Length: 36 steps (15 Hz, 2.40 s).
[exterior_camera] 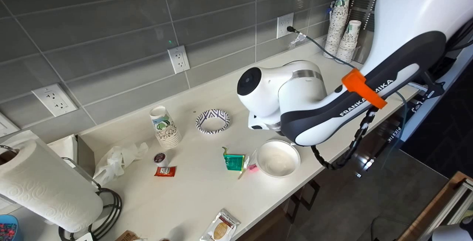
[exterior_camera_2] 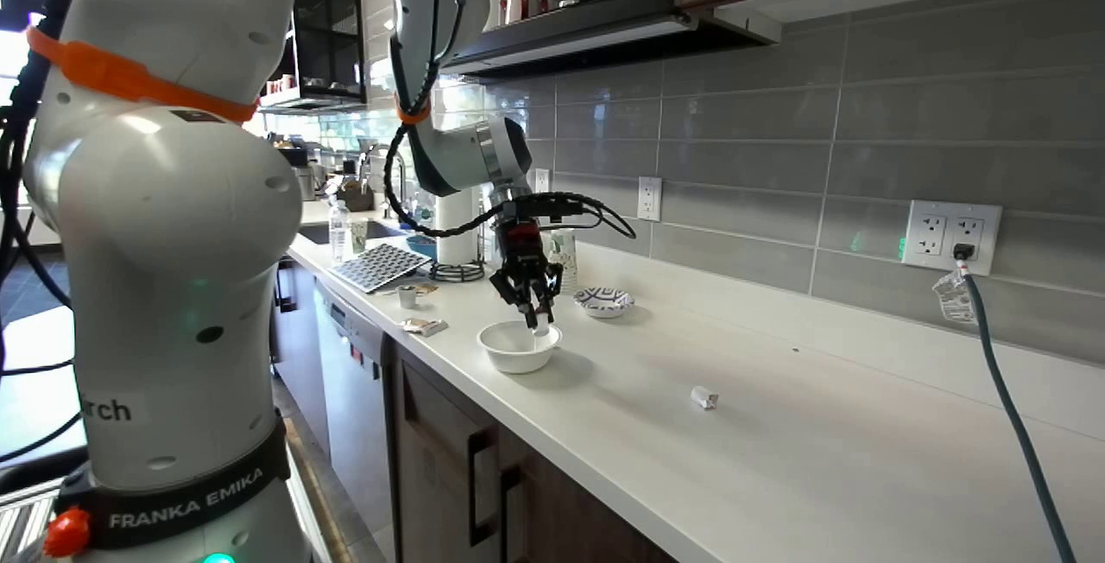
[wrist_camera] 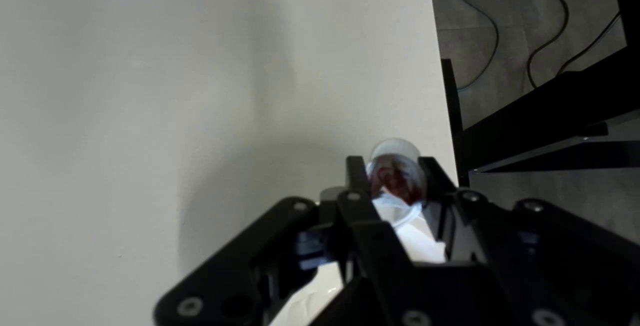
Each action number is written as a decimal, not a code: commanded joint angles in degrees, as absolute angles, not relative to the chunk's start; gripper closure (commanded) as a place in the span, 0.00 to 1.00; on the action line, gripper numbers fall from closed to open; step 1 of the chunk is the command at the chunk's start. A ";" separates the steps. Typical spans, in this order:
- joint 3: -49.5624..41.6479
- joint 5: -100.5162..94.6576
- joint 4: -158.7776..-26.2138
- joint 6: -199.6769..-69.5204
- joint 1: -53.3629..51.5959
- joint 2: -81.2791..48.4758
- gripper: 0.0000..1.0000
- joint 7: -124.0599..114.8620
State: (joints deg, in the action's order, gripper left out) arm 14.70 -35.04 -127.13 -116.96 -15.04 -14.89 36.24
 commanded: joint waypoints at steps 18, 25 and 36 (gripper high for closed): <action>16.61 -37.89 -124.07 -110.02 -17.14 -17.07 0.69 39.23; 16.70 -38.35 -123.79 -109.55 -17.35 -16.95 0.69 40.26; 17.36 -41.10 -122.92 -105.05 -18.24 -17.40 0.67 40.89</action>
State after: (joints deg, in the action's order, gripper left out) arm 16.89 -39.44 -124.29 -107.70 -17.62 -16.19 40.65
